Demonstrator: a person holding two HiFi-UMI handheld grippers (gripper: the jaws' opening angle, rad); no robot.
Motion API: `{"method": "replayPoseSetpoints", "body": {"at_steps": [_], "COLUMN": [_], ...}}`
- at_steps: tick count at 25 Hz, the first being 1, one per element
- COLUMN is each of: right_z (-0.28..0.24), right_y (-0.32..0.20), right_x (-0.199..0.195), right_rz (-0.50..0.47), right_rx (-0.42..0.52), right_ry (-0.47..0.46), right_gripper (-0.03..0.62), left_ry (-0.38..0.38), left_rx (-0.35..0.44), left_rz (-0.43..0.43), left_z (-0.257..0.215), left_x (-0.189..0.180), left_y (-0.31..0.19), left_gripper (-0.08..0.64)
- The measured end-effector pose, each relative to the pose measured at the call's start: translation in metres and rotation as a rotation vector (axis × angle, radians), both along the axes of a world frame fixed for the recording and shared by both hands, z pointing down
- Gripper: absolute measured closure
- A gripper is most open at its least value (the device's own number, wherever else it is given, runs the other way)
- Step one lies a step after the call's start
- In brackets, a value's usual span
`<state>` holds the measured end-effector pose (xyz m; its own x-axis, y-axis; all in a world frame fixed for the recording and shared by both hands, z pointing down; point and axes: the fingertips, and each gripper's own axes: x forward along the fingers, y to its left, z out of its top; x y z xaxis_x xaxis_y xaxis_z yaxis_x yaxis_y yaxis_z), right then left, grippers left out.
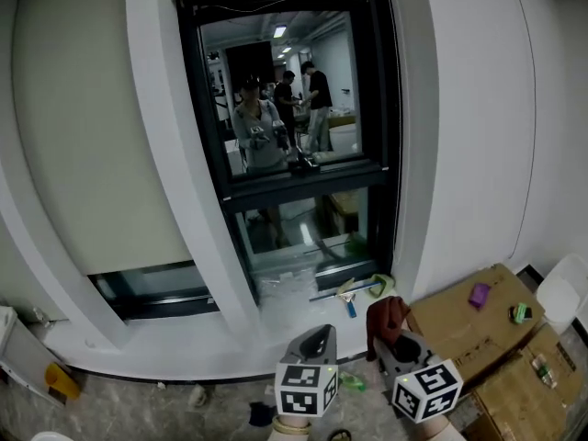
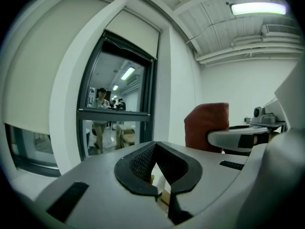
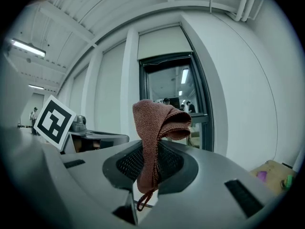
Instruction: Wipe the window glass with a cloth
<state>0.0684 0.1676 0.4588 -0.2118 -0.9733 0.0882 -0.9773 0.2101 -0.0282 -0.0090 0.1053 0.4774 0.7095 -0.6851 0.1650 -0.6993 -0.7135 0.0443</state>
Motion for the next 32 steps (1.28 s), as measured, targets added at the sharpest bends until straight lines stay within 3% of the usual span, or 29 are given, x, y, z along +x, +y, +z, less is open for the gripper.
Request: {"method": "replayPoseSetpoints", "body": {"at_steps": [13,23,32], "right_z": [-0.025,-0.044,-0.113], "right_y": [-0.186,-0.262,-0.359], "right_x": [0.019,0.008,-0.010], "right_rz": [-0.040,-0.129,-0.291], "right_rx": [0.027,0.053,0.126], "right_ry": [0.013,0.078,0.207], "right_gripper": [0.537,0.537,0.537], "left_ry": [-0.023,-0.028,-0.019], "left_rx": [0.021,0.008,0.010], "left_rz": [-0.062,-0.105,-0.166], "left_z": [-0.026,-0.037,-0.058], "left_x": [0.008,0.001,-0.015], "left_y": [-0.188,-0.252,-0.318], "left_gripper": [0.555,0.555,0.555]}}
